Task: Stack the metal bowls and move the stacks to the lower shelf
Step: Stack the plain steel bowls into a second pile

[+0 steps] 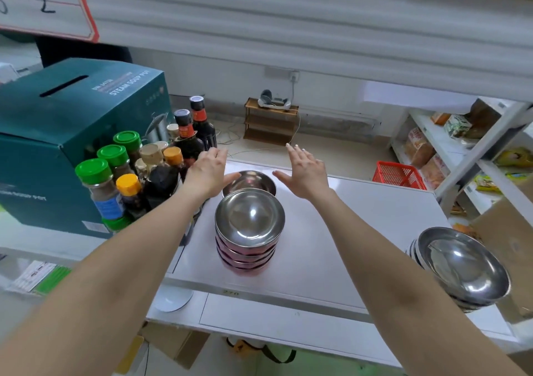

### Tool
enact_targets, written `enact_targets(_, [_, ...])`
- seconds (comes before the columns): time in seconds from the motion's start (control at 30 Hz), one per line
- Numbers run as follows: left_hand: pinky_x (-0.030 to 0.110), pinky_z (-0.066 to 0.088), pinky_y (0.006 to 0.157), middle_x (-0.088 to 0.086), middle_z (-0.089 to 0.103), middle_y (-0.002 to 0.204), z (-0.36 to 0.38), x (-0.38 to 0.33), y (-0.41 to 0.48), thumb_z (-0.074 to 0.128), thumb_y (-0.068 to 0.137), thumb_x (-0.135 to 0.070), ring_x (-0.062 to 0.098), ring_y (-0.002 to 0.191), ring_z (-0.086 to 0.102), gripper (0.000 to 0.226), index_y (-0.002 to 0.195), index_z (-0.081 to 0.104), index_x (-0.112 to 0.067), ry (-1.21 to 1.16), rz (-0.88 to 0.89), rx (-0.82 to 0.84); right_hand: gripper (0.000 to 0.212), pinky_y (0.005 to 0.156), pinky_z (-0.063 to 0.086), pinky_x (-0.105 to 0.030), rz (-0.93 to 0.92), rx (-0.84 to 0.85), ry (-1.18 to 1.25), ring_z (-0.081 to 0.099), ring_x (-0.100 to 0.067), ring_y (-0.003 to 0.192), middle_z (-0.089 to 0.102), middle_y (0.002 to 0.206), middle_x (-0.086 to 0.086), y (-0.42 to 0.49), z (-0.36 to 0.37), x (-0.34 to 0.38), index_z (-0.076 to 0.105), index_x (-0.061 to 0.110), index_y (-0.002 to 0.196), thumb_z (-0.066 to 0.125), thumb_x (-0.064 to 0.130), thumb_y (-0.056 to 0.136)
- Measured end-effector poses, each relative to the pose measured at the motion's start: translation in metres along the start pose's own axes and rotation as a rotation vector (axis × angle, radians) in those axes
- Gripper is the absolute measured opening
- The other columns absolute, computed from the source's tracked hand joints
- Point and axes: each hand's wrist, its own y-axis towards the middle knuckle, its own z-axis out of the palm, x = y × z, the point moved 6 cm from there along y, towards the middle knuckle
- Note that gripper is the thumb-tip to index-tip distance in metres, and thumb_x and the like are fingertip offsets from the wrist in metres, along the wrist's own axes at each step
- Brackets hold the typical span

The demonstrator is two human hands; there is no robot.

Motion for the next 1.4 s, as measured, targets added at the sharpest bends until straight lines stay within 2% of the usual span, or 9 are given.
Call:
enact_targets(0.13, [0.048, 0.045, 0.098, 0.016, 0.045, 0.137, 0.023, 0.000, 0.004, 0.053, 0.090, -0.052, 0.033, 0.123, 0.045, 0.073, 0.145, 0.029, -0.011, -0.042, -0.025, 0.056, 0.081, 0.113, 0.028, -0.046, 0.003, 0.036, 0.021, 0.023, -0.023, 0.147, 0.023, 0.160, -0.003, 0.001, 0.017, -0.003, 0.014, 0.025, 0.154, 0.042, 0.065, 0.089])
enact_targets(0.33, [0.044, 0.048, 0.080, 0.018, 0.051, 0.124, 0.046, 0.010, 0.013, 0.052, 0.089, -0.055, 0.038, 0.106, 0.056, 0.072, 0.145, 0.029, -0.016, -0.065, -0.114, 0.120, 0.080, 0.114, 0.029, -0.048, 0.007, 0.087, 0.063, 0.024, -0.024, 0.146, 0.023, 0.160, -0.004, 0.005, 0.039, -0.003, 0.014, 0.023, 0.154, 0.041, 0.064, 0.090])
enact_targets(0.53, [0.045, 0.046, 0.089, 0.021, 0.057, 0.122, 0.067, 0.022, 0.022, 0.047, 0.091, -0.057, 0.038, 0.112, 0.055, 0.073, 0.144, 0.029, -0.011, -0.026, -0.160, 0.218, 0.079, 0.113, 0.027, -0.049, 0.031, 0.145, 0.126, 0.023, -0.025, 0.146, 0.020, 0.161, -0.003, 0.008, 0.063, -0.004, 0.014, 0.024, 0.154, 0.041, 0.063, 0.091])
enact_targets(0.77, [0.048, 0.048, 0.089, 0.027, 0.057, 0.120, 0.079, 0.031, 0.015, 0.042, 0.092, -0.060, 0.044, 0.108, 0.056, 0.068, 0.136, 0.036, -0.009, 0.007, -0.217, 0.312, 0.079, 0.110, 0.027, -0.053, 0.034, 0.236, 0.189, 0.028, -0.026, 0.144, 0.024, 0.160, -0.002, 0.007, 0.087, -0.003, 0.014, 0.025, 0.154, 0.040, 0.064, 0.091])
enact_targets(0.9, [0.046, 0.047, 0.090, 0.025, 0.055, 0.122, 0.080, 0.029, 0.009, 0.044, 0.091, -0.059, 0.042, 0.109, 0.056, 0.060, 0.132, 0.038, -0.015, -0.020, -0.241, 0.338, 0.078, 0.106, 0.032, -0.049, 0.040, 0.247, 0.250, 0.036, -0.026, 0.139, 0.033, 0.156, -0.001, 0.004, 0.093, -0.004, 0.017, 0.024, 0.153, 0.040, 0.065, 0.091])
enact_targets(1.03, [0.045, 0.043, 0.095, 0.024, 0.052, 0.131, 0.083, 0.027, 0.005, 0.044, 0.092, -0.052, 0.042, 0.117, 0.053, 0.059, 0.140, 0.033, -0.020, -0.032, -0.260, 0.383, 0.074, 0.105, 0.038, -0.044, 0.042, 0.295, 0.373, 0.043, -0.027, 0.134, 0.045, 0.148, -0.005, 0.002, 0.100, -0.002, 0.021, 0.024, 0.152, 0.042, 0.061, 0.092])
enact_targets(1.2, [0.042, 0.043, 0.099, 0.027, 0.054, 0.126, 0.086, 0.025, 0.005, 0.048, 0.094, -0.048, 0.042, 0.117, 0.052, 0.057, 0.139, 0.036, -0.016, -0.180, -0.278, 0.383, 0.070, 0.102, 0.041, -0.042, 0.059, 0.315, 0.537, 0.050, -0.033, 0.125, 0.054, 0.138, -0.014, 0.000, 0.105, 0.003, 0.025, 0.018, 0.150, 0.048, 0.052, 0.094])
enact_targets(1.33, [0.041, 0.044, 0.097, 0.026, 0.057, 0.124, 0.083, 0.021, 0.007, 0.048, 0.094, -0.051, 0.040, 0.115, 0.054, 0.057, 0.134, 0.043, -0.011, -0.231, -0.288, 0.329, 0.052, 0.094, 0.045, -0.041, 0.073, 0.282, 0.618, 0.056, -0.034, 0.112, 0.062, 0.123, -0.015, -0.001, 0.105, 0.007, 0.042, 0.013, 0.133, 0.055, 0.044, 0.093])
enact_targets(1.4, [0.041, 0.044, 0.095, 0.025, 0.058, 0.122, 0.082, 0.022, 0.009, 0.048, 0.093, -0.053, 0.040, 0.114, 0.055, 0.059, 0.132, 0.044, -0.009, -0.230, -0.297, 0.308, 0.047, 0.090, 0.046, -0.039, 0.078, 0.271, 0.638, 0.057, -0.034, 0.108, 0.063, 0.118, -0.014, 0.000, 0.104, 0.008, 0.045, 0.013, 0.127, 0.056, 0.043, 0.092])
